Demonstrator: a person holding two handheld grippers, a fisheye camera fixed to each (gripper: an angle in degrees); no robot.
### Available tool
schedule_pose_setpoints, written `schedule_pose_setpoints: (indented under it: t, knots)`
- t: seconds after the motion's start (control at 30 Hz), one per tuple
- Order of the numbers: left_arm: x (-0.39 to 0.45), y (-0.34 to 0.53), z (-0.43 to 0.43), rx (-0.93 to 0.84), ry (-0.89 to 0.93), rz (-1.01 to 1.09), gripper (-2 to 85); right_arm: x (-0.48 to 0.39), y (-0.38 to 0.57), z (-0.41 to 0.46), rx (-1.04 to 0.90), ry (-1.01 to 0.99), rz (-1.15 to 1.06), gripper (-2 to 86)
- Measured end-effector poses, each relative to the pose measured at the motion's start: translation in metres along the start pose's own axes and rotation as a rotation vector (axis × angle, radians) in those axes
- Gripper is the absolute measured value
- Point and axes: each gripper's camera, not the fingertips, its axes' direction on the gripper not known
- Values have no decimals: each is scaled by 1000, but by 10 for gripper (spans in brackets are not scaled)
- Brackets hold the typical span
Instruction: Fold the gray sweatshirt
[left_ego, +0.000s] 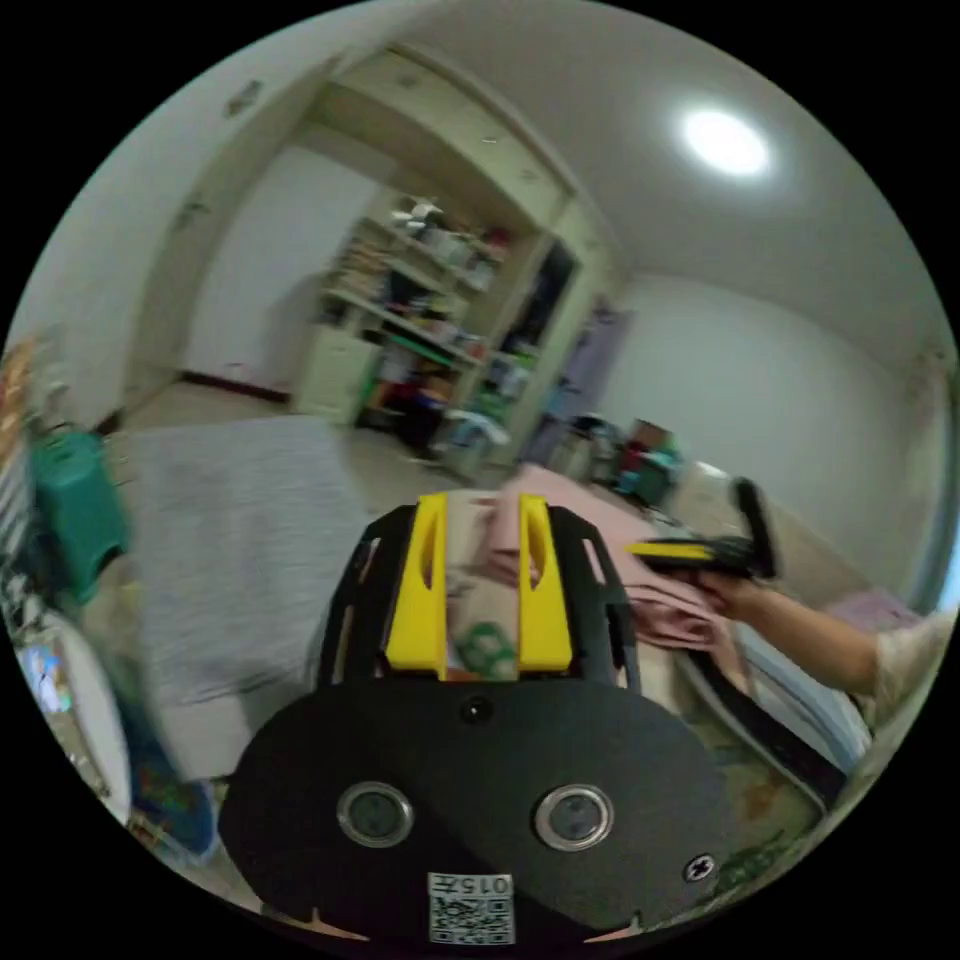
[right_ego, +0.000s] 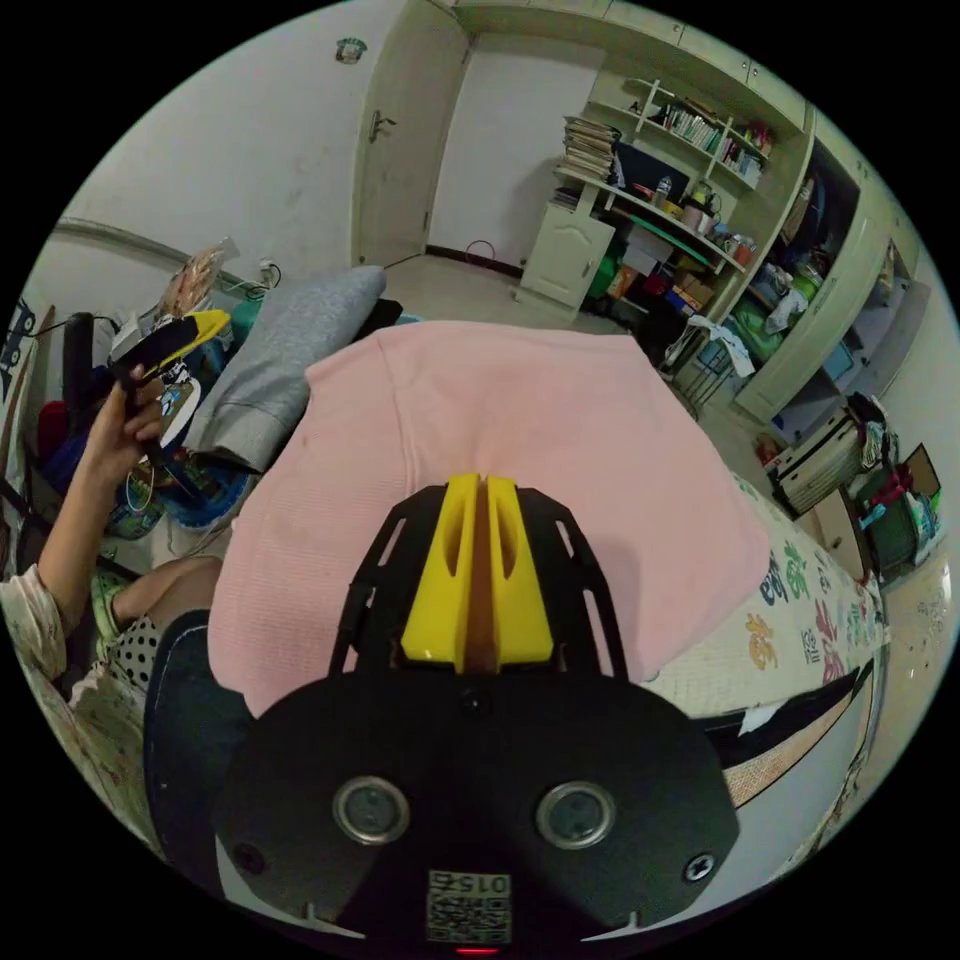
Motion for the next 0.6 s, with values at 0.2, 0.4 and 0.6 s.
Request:
schedule_pose_setpoints:
  t: [0.2,0.4,0.6]
  knots:
    - [-139,7,-15,-42,-247,-339,175,6,13,29,-3,42,-12,5]
    - [-171,16,51,-219,-149,-451,190,25,32,41,19,22,15,2]
    - [-107,9,70,-262,-286,-151,68,52,52,40,27,-47,66,0]
